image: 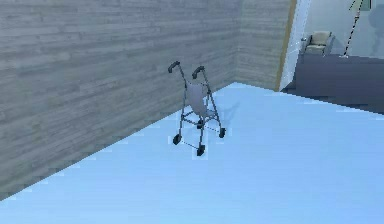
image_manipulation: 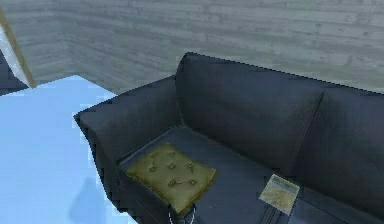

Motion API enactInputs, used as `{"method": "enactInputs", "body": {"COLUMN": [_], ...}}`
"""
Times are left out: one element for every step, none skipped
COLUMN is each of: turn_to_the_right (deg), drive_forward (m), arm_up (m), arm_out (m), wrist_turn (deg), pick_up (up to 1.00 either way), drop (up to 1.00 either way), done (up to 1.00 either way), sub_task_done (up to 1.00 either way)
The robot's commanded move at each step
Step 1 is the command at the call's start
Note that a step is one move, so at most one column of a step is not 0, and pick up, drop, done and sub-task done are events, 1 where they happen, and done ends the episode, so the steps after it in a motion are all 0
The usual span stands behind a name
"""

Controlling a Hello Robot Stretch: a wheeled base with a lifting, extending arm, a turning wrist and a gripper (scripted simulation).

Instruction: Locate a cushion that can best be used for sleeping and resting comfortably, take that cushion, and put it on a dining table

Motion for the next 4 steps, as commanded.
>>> {"method": "enactInputs", "body": {"turn_to_the_right": [0.0,0.0,0.0,0.0], "drive_forward": [0.00,0.00,0.00,0.00], "arm_up": [0.00,0.10,0.42,0.00], "arm_out": [0.00,0.00,0.00,0.00], "wrist_turn": [0.0,0.0,0.0,-45.0], "pick_up": [1.00,0.00,0.00,0.00], "drop": [0.00,0.00,0.00,0.00], "done": [0.00,0.00,0.00,0.00], "sub_task_done": [0.00,0.00,0.00,0.00]}}
